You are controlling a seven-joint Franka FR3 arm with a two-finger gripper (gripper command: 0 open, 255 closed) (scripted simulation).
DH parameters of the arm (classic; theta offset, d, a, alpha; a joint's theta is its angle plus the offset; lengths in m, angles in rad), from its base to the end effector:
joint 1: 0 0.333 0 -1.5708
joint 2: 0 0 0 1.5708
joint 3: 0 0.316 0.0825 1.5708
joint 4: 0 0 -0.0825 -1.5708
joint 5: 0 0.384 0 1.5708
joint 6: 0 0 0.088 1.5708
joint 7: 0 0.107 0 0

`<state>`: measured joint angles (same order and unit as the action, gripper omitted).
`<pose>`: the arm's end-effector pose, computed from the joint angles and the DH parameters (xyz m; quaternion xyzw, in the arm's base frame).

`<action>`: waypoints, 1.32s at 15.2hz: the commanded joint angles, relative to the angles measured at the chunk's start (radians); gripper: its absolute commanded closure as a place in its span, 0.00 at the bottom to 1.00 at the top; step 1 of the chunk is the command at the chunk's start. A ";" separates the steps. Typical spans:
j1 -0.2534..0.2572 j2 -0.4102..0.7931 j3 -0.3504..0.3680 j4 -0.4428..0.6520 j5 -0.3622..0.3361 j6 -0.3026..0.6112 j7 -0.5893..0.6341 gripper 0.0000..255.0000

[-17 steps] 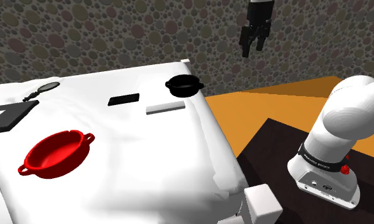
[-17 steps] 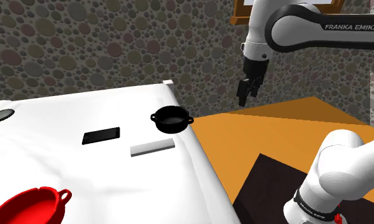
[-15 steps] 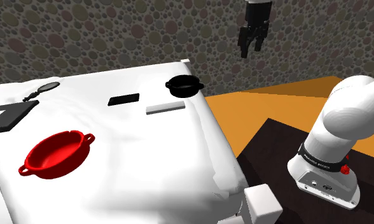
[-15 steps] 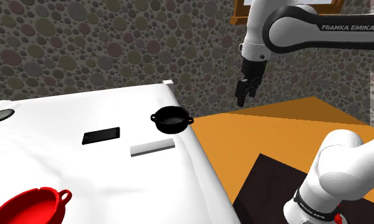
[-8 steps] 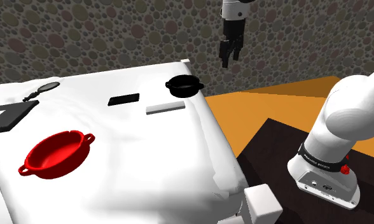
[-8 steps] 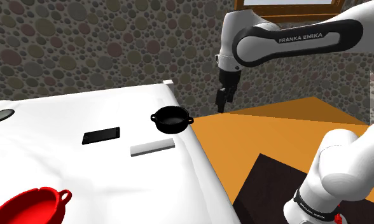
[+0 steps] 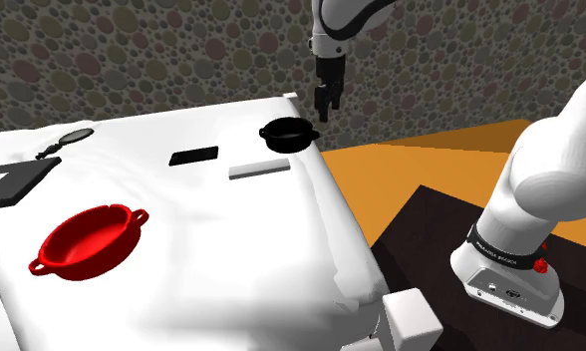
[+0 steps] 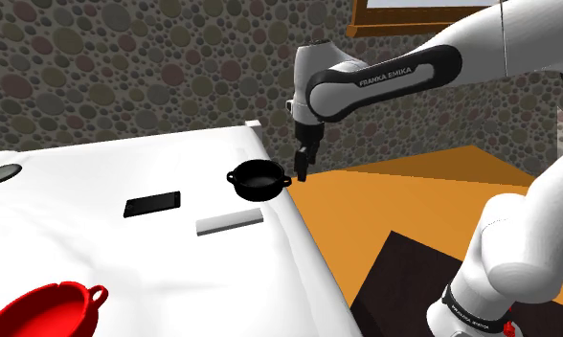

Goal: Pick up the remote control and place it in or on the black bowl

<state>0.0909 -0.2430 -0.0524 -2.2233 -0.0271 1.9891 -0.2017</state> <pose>0.4779 0.0157 0.4760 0.9920 0.1260 0.0038 0.0064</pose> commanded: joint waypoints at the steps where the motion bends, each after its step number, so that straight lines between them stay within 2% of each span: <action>1: 0.013 0.081 0.004 0.042 0.004 0.039 -0.036 0.00; 10: 0.058 0.396 0.044 0.260 0.011 0.138 -0.169 0.00; 20: 0.110 0.733 0.102 0.574 -0.021 0.161 -0.285 0.00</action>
<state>0.1932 0.4680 0.0438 -1.6720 -0.0438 2.1494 -0.4782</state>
